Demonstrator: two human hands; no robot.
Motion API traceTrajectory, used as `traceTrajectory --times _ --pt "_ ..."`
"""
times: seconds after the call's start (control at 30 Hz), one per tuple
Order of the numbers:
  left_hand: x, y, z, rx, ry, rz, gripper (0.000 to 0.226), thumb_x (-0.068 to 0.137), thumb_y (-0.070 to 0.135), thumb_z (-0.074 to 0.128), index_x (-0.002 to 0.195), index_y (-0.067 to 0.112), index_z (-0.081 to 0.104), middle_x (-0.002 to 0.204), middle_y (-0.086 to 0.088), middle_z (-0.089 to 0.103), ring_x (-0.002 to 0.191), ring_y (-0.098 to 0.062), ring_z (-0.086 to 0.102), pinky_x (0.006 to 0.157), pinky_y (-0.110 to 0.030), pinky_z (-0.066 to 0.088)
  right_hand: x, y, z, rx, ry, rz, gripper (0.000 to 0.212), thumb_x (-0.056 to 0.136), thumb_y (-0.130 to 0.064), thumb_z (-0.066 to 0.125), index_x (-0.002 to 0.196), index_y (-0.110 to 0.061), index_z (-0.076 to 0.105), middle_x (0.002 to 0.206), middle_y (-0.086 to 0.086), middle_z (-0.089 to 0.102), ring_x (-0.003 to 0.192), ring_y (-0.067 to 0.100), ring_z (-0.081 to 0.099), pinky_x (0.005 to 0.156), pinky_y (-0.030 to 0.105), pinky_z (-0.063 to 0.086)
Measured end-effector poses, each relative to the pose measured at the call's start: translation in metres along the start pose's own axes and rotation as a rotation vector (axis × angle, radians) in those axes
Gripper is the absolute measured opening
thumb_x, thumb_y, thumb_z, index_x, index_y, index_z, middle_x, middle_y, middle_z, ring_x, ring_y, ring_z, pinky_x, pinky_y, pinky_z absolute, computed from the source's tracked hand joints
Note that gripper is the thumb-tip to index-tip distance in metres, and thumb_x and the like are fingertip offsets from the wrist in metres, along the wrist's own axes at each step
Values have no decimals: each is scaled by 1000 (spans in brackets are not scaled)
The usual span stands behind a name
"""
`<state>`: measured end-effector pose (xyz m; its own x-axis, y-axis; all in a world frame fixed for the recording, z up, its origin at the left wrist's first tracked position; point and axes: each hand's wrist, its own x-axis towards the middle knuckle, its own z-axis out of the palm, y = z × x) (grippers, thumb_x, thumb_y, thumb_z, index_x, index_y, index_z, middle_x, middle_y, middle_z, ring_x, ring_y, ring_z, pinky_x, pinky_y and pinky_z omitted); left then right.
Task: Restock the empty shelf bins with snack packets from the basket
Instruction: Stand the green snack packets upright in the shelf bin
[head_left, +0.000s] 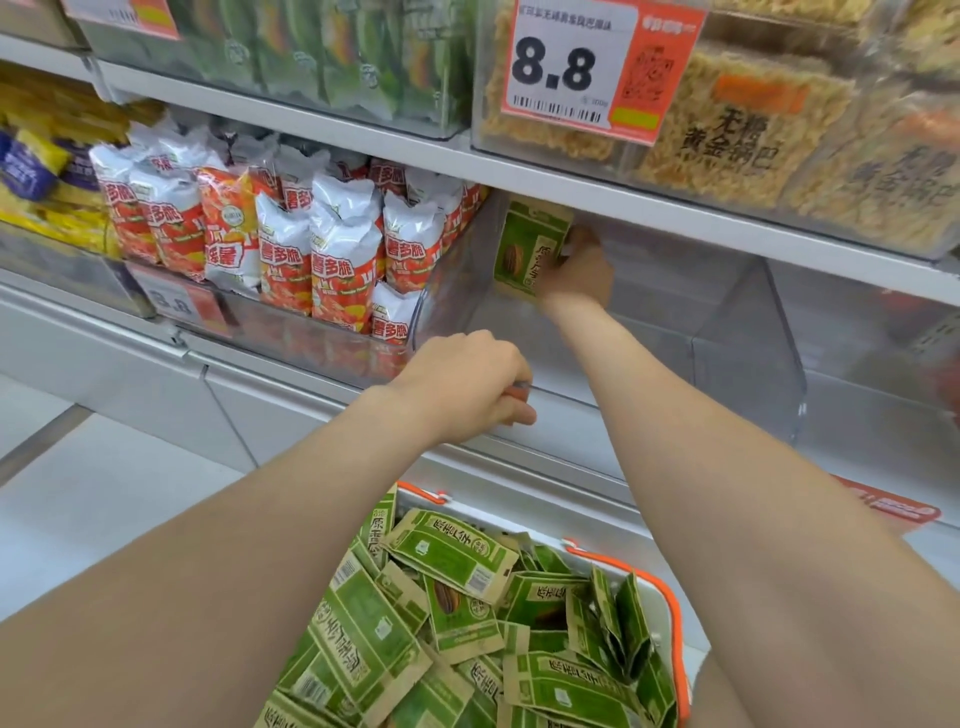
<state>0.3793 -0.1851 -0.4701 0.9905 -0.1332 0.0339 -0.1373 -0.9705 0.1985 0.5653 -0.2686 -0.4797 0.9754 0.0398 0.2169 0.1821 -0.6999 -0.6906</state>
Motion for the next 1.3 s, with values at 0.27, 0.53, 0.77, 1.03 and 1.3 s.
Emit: traceTrajectory --times 0.27,0.53,0.77,1.03,1.3 --pt "-1 -2 1 -7 -11 12 48 78 73 74 96 28 69 94 6 69 94 -24 60 70 -35 44 -1 -6 4 50 -20 9 39 101 -15 59 138 -4 53 132 16 67 126 35 61 96 36 50" --pt "-2 -5 -2 26 -42 31 44 80 68 75 82 27 58 74 13 46 84 -26 55 66 -34 38 -7 1 10 -8 -335 -144 65 98 -8 52 157 -33 40 151 12 50 132 32 55 103 35 51" --pt "-5 -6 -2 48 -15 25 44 81 65 75 102 27 66 77 14 45 89 -24 56 68 -35 43 -12 1 4 -113 -485 -159 83 98 -8 46 164 -45 13 162 12 34 135 36 51 105 42 51" --pt "-17 -4 -12 -22 66 -5 68 81 57 80 135 21 57 119 -3 65 114 -28 57 92 -42 51 -42 3 -34 -257 -409 -316 58 95 -13 51 152 -21 46 141 18 53 127 40 54 97 35 47" --pt "-65 9 -33 -47 238 -124 23 78 33 70 75 28 48 76 8 55 80 -26 54 64 -37 45 -133 -15 -99 -235 -280 -868 17 74 -19 45 62 -25 56 60 2 61 58 30 54 64 41 55"
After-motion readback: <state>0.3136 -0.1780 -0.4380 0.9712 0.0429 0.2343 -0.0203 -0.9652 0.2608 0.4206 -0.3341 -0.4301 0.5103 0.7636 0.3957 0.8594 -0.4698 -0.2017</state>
